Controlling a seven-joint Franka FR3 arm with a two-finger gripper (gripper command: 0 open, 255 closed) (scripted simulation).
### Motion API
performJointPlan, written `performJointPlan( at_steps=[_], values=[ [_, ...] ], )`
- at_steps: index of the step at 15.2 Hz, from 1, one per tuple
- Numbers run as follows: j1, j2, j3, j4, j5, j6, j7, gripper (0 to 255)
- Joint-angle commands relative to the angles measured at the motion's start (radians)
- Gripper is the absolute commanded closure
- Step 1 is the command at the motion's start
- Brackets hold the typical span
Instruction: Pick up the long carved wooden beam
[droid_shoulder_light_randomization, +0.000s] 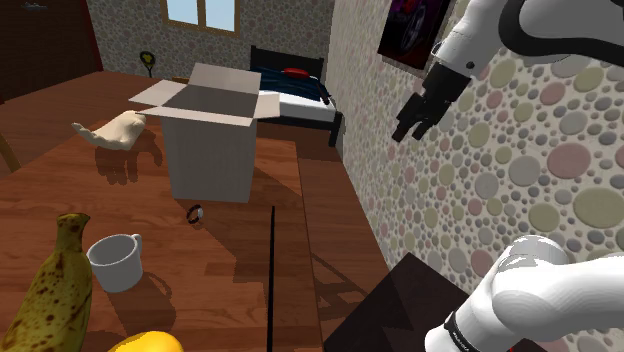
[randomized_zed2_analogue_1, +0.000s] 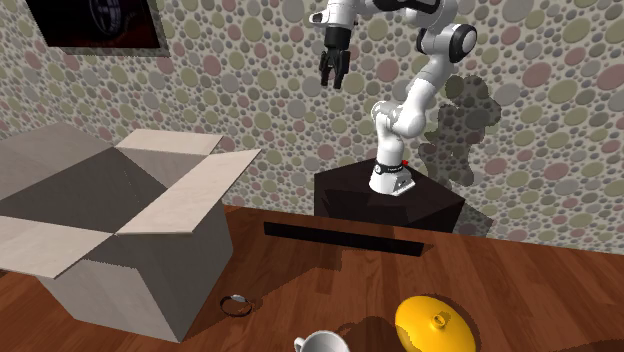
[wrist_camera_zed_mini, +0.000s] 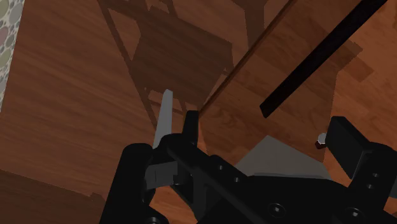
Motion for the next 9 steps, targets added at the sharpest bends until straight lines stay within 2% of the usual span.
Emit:
performJointPlan(
  at_steps=[1,9],
  values=[
    [0.000,0.000,0.000,0.000,0.000,0.000,0.000,0],
    [-0.001,0.034,0.174,-0.157,0.082,0.163,0.243,0]
  ],
)
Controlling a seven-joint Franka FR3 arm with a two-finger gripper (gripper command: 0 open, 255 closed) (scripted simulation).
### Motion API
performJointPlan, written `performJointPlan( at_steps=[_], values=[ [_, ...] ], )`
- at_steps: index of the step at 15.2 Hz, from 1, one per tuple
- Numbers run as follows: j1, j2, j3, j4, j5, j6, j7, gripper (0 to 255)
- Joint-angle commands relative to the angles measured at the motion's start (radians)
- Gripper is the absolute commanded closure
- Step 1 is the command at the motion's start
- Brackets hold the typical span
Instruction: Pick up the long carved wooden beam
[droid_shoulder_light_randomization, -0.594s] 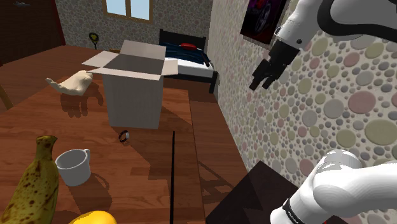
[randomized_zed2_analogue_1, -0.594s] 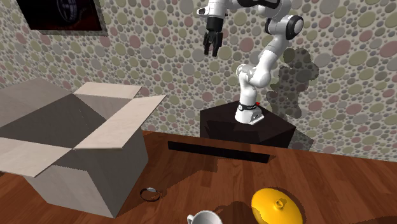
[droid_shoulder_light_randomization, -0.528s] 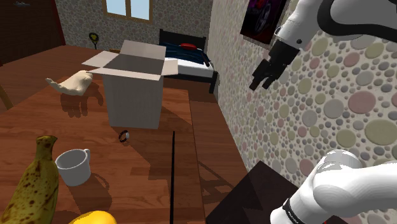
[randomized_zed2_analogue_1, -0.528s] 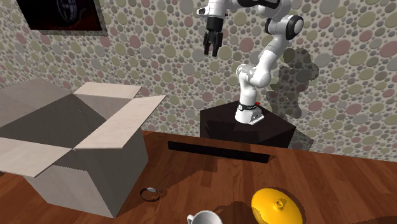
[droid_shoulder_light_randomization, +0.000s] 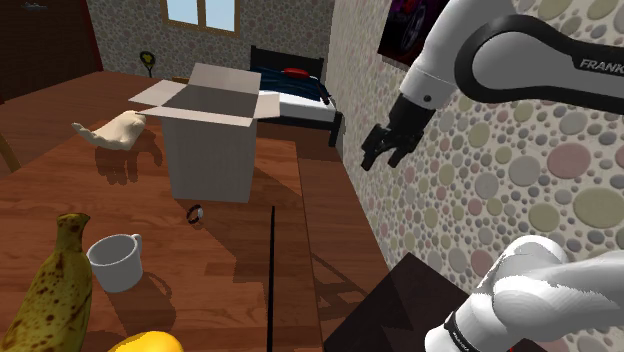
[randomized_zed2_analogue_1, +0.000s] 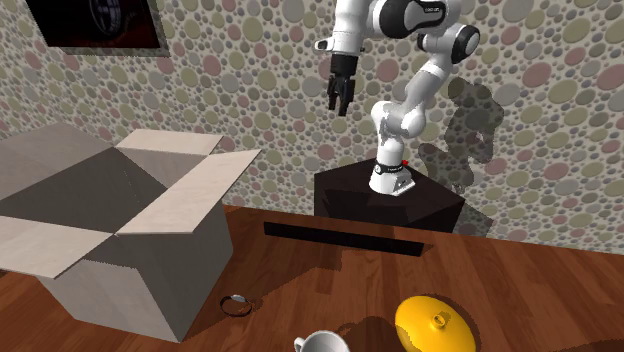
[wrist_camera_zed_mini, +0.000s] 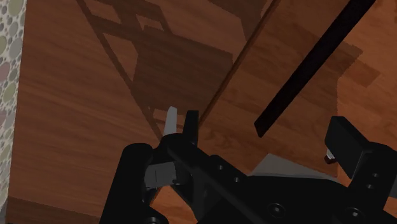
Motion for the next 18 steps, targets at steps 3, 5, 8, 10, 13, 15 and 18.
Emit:
performJointPlan(
  at_steps=[3,5,8,10,13,15,18],
  values=[
    [0.000,0.045,0.089,-0.061,0.042,0.093,0.123,0],
    [0.000,0.082,0.136,-0.078,0.061,0.139,0.184,0],
    [-0.004,0.150,0.207,-0.091,0.085,0.211,0.278,0],
    [-0.010,0.204,0.255,-0.092,0.096,0.260,0.341,0],
    [-0.024,0.297,0.328,-0.083,0.100,0.333,0.441,0],
    [-0.038,0.368,0.378,-0.069,0.093,0.383,0.512,0],
    [-0.067,0.486,0.452,-0.039,0.060,0.454,0.629,0]
  ],
)
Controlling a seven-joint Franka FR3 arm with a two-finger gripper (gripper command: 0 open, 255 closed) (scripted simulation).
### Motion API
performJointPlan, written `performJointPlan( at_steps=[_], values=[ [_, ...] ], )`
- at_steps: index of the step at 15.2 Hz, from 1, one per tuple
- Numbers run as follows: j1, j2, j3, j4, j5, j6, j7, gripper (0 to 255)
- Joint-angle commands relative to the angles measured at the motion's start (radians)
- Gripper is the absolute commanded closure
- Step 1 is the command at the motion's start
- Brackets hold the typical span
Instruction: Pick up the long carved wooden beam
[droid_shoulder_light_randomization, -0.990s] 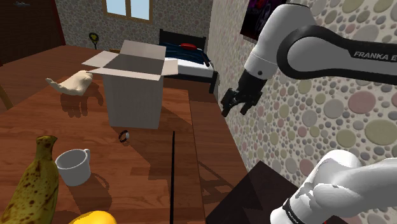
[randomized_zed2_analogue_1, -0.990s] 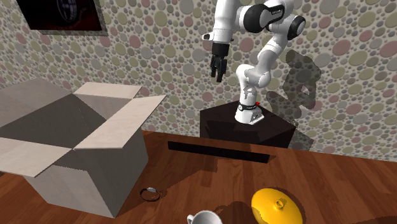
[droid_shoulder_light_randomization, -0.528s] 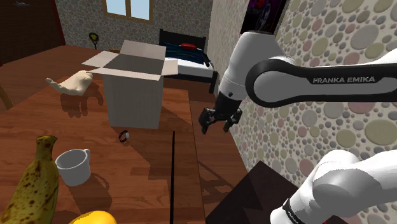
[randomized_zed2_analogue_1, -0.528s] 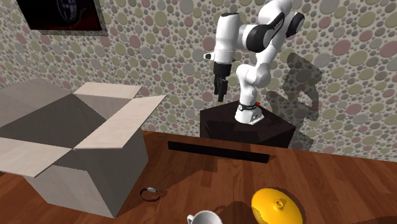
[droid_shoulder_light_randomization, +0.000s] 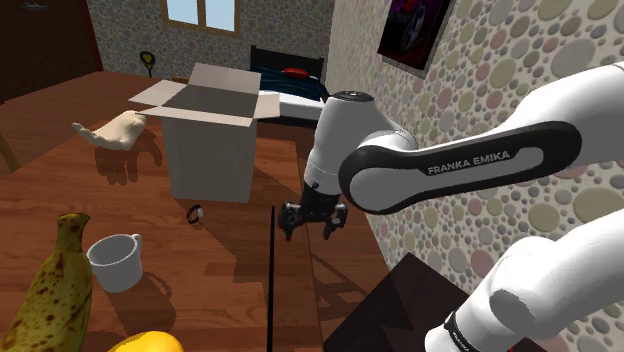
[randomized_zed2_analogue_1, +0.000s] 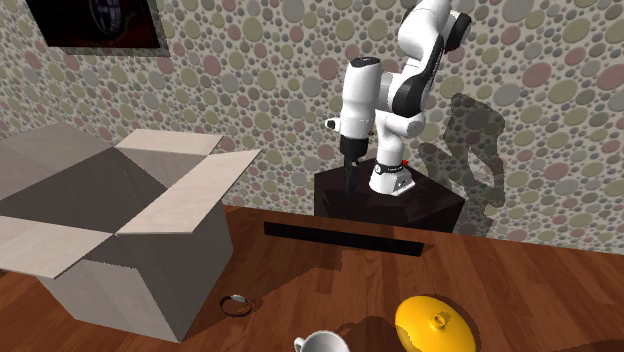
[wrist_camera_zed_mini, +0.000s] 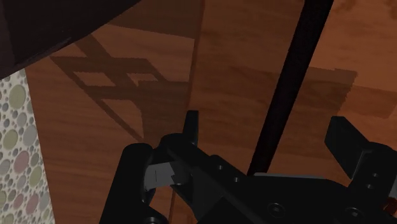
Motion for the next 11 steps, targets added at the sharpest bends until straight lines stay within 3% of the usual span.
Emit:
performJointPlan(
  at_steps=[1,7,11],
  values=[
    [-0.027,0.103,0.054,0.034,-0.038,0.056,0.089,0],
    [-0.063,0.393,0.151,0.138,-0.246,0.165,0.393,0],
    [-0.052,0.443,0.140,0.123,-0.296,0.217,0.428,0]
  ],
)
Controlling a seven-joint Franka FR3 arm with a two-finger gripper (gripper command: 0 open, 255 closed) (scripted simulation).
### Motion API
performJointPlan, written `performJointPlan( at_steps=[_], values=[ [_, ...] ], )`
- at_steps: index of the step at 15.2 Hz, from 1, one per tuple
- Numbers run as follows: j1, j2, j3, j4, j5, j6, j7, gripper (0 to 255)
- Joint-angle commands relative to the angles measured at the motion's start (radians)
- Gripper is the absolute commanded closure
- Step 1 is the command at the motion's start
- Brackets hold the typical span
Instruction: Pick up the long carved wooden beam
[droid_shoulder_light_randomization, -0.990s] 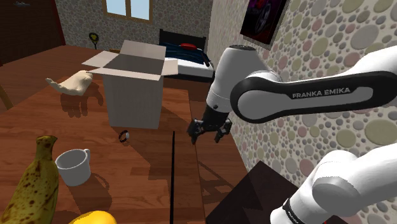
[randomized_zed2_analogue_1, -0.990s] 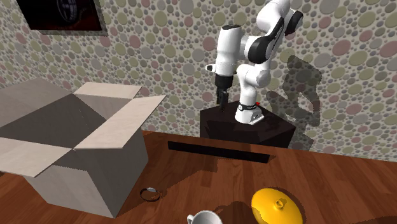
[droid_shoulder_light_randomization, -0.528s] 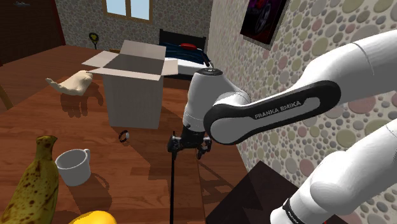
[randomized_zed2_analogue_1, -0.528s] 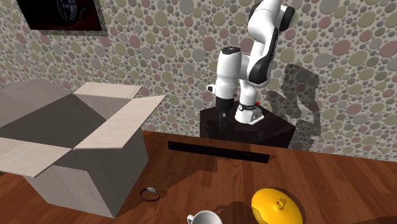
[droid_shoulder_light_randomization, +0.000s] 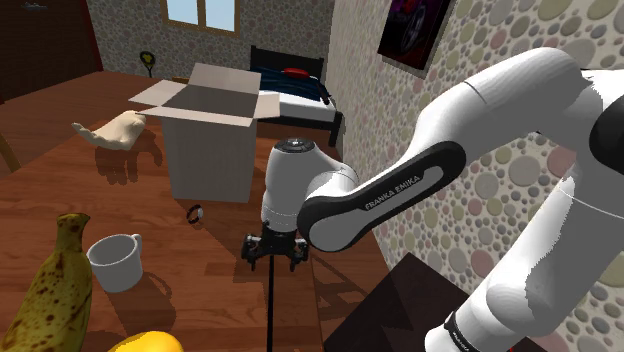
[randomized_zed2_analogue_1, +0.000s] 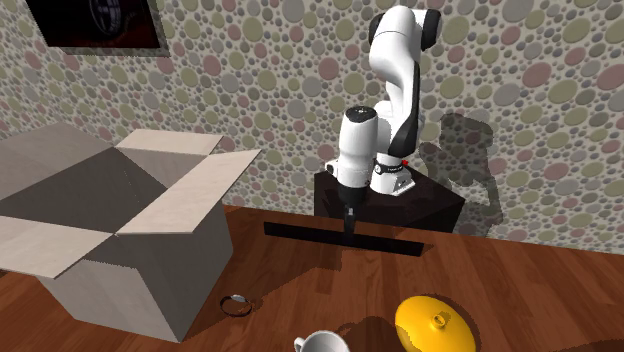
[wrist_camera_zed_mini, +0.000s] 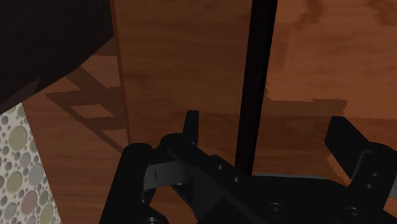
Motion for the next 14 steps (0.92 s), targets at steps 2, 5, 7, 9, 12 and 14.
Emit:
performJointPlan(
  at_steps=[2,5,7,9,12,14],
  values=[
    [0.004,0.042,-0.008,-0.009,-0.043,0.040,0.030,0],
    [0.009,0.063,-0.014,-0.013,-0.066,0.059,0.046,0],
    [0.009,0.062,-0.014,-0.014,-0.066,0.060,0.045,255],
    [0.008,0.061,-0.014,-0.015,-0.065,0.060,0.045,255],
    [0.008,0.061,-0.014,-0.014,-0.065,0.060,0.045,255],
    [0.008,0.061,-0.014,-0.015,-0.065,0.060,0.045,255]
  ],
)
